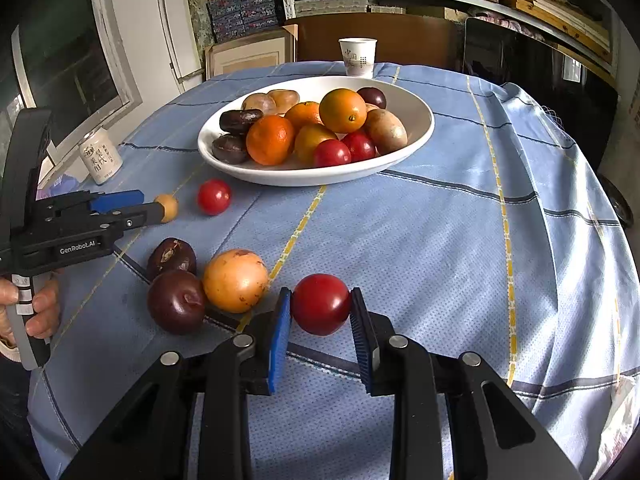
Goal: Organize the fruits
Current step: 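Grasp the red tomato with the right tool while the left tool grasps the small brown round fruit, then carry both fruits over the white plate and open both tools to release them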
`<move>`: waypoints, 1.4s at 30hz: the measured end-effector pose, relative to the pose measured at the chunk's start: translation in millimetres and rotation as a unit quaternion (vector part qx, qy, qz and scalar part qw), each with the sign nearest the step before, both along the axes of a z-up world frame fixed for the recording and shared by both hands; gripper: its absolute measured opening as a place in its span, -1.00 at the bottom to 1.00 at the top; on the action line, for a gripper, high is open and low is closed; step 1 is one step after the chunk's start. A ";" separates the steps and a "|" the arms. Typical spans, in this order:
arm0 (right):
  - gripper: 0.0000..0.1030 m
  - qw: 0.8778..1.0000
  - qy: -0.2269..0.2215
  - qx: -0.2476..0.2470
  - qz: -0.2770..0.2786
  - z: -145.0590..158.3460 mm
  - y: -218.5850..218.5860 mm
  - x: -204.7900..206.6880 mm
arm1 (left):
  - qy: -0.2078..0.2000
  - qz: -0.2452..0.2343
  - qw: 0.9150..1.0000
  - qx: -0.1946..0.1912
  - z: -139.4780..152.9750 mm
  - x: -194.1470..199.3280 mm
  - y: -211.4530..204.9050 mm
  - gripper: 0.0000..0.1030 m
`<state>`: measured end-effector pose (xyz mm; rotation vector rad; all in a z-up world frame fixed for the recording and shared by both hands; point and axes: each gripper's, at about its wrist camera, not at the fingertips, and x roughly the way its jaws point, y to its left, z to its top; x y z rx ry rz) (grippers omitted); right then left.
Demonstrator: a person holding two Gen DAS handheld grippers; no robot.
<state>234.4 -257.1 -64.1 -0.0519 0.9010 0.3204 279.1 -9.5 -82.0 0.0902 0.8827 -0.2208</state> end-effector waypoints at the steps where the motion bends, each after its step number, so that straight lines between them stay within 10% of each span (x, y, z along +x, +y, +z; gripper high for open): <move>1: -0.42 1.000 0.000 -0.001 0.001 -0.2 0.6 -0.7 | -0.001 -0.004 1.000 0.002 -0.5 0.7 -2.3 -0.11; 28: -0.42 1.000 0.001 0.018 0.001 -0.7 -1.1 -0.9 | -0.011 -0.015 1.000 -0.025 3.7 -0.6 -5.6 -0.44; 42: -0.43 0.987 -0.139 0.077 -0.021 46.5 17.2 60.0 | -0.070 -0.010 0.995 -0.069 52.3 67.0 -32.1 -0.44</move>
